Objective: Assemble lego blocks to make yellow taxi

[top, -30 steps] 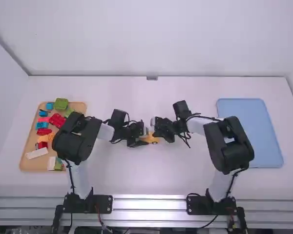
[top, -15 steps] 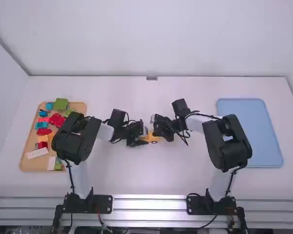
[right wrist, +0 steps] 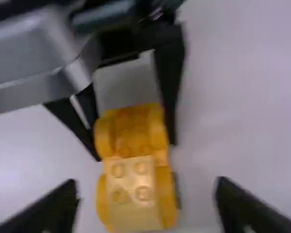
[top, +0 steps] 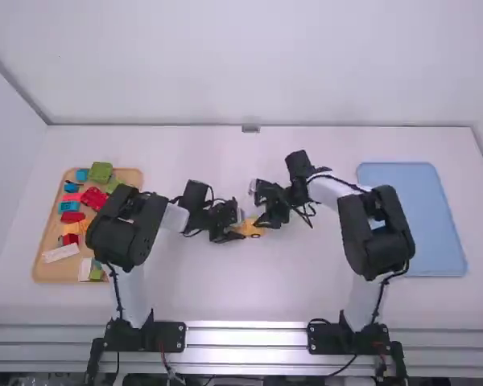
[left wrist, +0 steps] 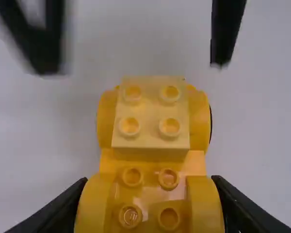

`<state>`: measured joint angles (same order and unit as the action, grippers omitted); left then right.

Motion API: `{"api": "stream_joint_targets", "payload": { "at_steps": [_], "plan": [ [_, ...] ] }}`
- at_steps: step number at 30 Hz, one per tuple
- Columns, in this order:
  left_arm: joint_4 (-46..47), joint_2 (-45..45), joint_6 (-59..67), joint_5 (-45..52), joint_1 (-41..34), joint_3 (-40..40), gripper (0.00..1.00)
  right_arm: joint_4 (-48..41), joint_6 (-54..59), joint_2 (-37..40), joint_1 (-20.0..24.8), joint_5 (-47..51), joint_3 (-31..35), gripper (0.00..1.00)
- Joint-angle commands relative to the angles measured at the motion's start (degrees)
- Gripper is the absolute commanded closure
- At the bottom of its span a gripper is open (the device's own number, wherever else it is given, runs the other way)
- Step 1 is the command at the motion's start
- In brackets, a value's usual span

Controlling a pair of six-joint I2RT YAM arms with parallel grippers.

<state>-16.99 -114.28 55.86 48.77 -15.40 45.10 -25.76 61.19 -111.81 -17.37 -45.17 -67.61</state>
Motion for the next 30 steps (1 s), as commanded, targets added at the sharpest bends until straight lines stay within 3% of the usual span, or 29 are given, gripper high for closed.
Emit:
{"api": "stream_joint_targets", "payload": {
  "at_steps": [1,8,13,19,20,22,30],
  "plan": [
    [0.46,-0.44,0.59,1.31,-0.35,-0.17,0.44,-0.37,0.44,6.08,1.81,-1.14,-1.77,0.02],
    [0.42,-0.44,0.63,1.31,-0.37,-0.17,0.43,1.25,-4.39,13.68,4.79,0.70,2.60,0.02],
    [0.85,-0.44,3.85,1.75,-0.42,-0.17,0.42,13.70,-16.50,19.30,5.33,9.22,11.52,0.02],
    [0.85,-0.44,3.98,1.73,-0.39,-0.15,0.26,28.28,-25.14,25.03,4.96,15.10,21.86,0.02],
    [0.85,-0.44,3.96,1.70,-0.42,-0.15,0.14,30.45,-25.94,25.49,4.96,15.26,23.17,0.02],
    [0.83,-0.44,3.54,1.73,-0.39,-0.13,0.01,32.63,-26.71,25.75,5.07,15.21,24.33,0.02],
    [3.21,4.13,-1.62,-0.13,1.20,-0.04,0.01,33.31,-27.52,25.77,5.64,15.26,24.74,0.02]
  ]
}}
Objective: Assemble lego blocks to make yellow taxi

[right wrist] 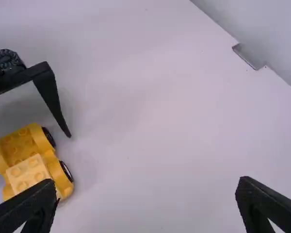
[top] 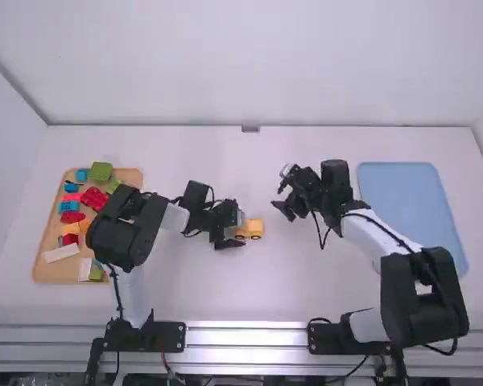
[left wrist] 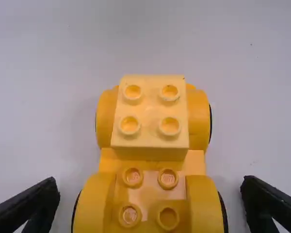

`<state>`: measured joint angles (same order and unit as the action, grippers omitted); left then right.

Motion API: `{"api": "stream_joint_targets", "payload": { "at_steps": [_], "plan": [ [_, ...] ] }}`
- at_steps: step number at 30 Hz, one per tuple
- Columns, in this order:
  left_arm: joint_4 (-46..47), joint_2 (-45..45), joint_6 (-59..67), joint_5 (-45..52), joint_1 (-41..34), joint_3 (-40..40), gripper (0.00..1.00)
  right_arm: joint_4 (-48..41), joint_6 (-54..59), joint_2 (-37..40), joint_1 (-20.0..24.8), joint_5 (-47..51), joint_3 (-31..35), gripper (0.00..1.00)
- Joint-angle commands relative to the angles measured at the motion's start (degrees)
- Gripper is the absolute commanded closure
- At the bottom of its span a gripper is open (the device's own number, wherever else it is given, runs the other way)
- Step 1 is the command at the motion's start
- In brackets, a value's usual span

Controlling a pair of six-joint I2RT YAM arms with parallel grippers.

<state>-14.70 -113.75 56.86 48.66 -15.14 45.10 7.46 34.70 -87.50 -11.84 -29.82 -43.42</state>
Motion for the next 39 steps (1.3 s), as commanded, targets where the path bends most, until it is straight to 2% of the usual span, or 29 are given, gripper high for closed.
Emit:
{"api": "stream_joint_targets", "payload": {
  "at_steps": [1,4,5,7,12,14,18,22,27,31,34,39],
  "plan": [
    [2.49,5.03,-2.58,-0.61,1.38,-0.04,0.01,0.07,-1.01,1.46,0.07,-0.07,0.55,0.02],
    [10.25,12.48,-2.54,-4.00,3.56,-0.04,0.01,0.11,-1.07,1.46,0.63,-0.13,0.55,0.02],
    [10.25,12.48,-2.54,-4.00,3.56,-0.04,0.01,0.11,-1.07,1.46,0.63,-0.13,0.55,0.02],
    [15.67,19.15,-5.92,-8.96,5.62,-0.04,0.01,0.61,-1.05,1.46,0.66,-0.13,0.55,0.02],
    [22.16,31.47,-25.70,-22.91,10.25,0.28,0.01,3.61,-1.95,1.46,0.66,-0.11,0.68,0.02],
    [26.29,40.09,-39.87,-31.85,14.01,0.39,0.01,5.46,-1.92,1.46,0.39,-0.31,0.70,0.02],
    [31.36,49.46,-50.60,-45.24,18.21,0.35,0.01,7.74,-1.90,1.46,-0.50,-0.31,0.70,0.02],
    [35.04,55.93,-62.55,-54.69,20.55,0.35,0.01,9.88,-1.66,1.46,-1.57,-0.15,0.70,0.02],
    [39.91,58.34,-71.10,-63.65,21.35,1.68,0.01,10.54,-1.68,1.46,-2.19,-0.09,0.70,0.02],
    [46.60,57.22,-76.59,-69.57,23.15,5.97,0.01,10.49,-1.70,1.46,-2.14,-0.11,0.70,0.02],
    [50.75,54.51,-79.01,-70.55,26.58,10.40,0.01,10.64,-1.66,1.46,-1.66,-0.11,0.70,0.02],
    [64.59,44.02,-85.99,-66.73,38.45,25.31,0.01,11.67,-1.97,1.46,-2.10,-0.13,0.70,0.02]
  ]
}}
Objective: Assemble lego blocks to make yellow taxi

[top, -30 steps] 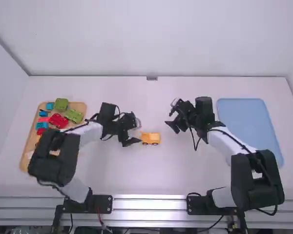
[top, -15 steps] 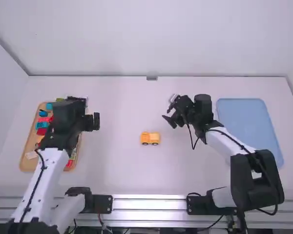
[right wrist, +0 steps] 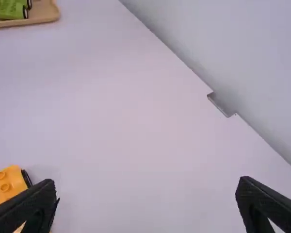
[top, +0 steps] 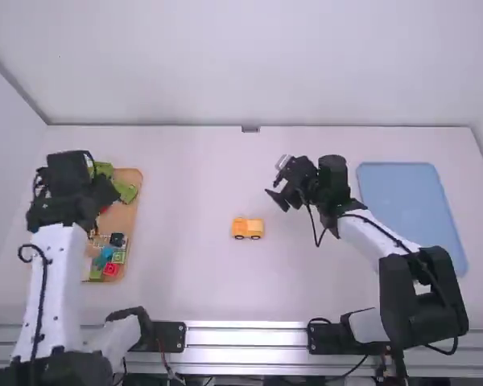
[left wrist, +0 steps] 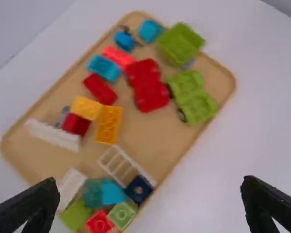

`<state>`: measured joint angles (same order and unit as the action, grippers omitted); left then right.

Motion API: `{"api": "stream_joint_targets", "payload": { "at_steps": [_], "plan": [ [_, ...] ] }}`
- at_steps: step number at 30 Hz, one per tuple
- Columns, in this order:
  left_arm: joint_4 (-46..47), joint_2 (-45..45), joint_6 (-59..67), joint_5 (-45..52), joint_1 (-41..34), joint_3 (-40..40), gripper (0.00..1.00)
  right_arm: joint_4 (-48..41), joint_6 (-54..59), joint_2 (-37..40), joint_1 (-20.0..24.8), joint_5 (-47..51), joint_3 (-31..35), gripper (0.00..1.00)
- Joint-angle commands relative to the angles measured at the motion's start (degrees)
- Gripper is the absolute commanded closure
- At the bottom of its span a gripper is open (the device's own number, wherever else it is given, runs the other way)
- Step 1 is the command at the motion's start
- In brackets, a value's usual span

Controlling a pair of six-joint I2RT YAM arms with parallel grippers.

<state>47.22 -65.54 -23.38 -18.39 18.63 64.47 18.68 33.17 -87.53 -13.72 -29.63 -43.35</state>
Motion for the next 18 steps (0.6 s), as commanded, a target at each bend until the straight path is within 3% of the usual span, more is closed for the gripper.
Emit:
{"api": "stream_joint_targets", "payload": {
  "at_steps": [1,3,6,11,18],
  "plan": [
    [3.63,-5.38,-6.16,0.76,5.81,7.34,0.01,0.46,-0.37,1.49,-0.24,-0.31,0.63,0.02],
    [5.44,-9.31,-7.06,2.08,9.22,11.45,0.01,0.63,-0.33,1.49,-0.22,-0.33,0.63,0.02],
    [9.53,-19.19,-4.52,11.65,14.84,20.65,0.01,0.61,0.04,1.49,-0.37,-0.33,0.63,0.02],
    [15.41,-29.35,1.03,19.06,17.05,29.24,0.01,0.61,0.07,1.49,-0.35,-0.31,0.63,0.02],
    [6.25,-36.30,2.16,16.68,16.65,29.75,0.01,0.92,0.07,1.49,-0.15,-0.31,0.63,0.02]
  ]
}}
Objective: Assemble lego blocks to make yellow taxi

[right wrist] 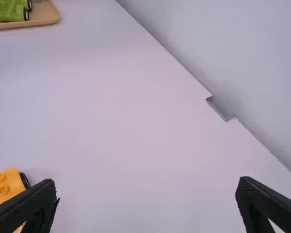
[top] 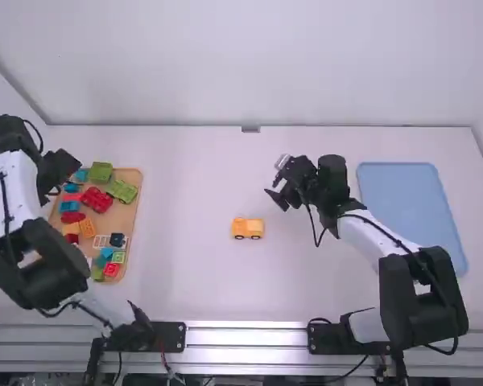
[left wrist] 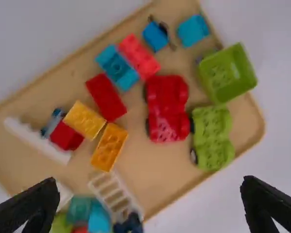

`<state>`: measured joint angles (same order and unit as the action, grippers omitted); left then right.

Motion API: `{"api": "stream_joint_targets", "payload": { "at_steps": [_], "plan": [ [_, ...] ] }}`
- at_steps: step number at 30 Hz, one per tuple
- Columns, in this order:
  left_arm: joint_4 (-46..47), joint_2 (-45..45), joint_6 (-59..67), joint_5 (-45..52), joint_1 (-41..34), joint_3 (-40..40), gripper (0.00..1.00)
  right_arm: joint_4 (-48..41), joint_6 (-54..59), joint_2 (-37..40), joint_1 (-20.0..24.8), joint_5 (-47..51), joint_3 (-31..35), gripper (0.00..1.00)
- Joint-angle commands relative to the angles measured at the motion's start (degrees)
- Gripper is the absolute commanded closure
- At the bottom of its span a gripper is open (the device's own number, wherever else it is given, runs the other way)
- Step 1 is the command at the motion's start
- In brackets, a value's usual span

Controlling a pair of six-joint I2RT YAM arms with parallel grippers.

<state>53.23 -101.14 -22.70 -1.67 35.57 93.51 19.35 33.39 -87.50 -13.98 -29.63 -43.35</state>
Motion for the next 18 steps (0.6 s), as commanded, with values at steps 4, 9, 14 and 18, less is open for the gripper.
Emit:
{"api": "stream_joint_targets", "payload": {
  "at_steps": [4,9,14,18],
  "plan": [
    [-0.70,-2.47,-1.05,-3.10,0.17,-0.28,0.01,0.48,-0.13,1.46,0.11,-0.28,0.63,0.02],
    [1.40,-5.97,-8.61,-9.55,0.42,-0.28,0.01,0.33,-0.15,1.46,0.11,-0.33,0.63,0.02],
    [3.37,-9.75,-8.37,-9.22,1.77,-0.24,0.01,0.35,-0.15,1.46,0.09,-0.31,0.63,0.02],
    [4.68,-12.98,-8.44,-9.27,4.00,-0.26,0.01,0.15,-0.17,1.46,0.09,-0.31,0.63,0.02]
  ]
}}
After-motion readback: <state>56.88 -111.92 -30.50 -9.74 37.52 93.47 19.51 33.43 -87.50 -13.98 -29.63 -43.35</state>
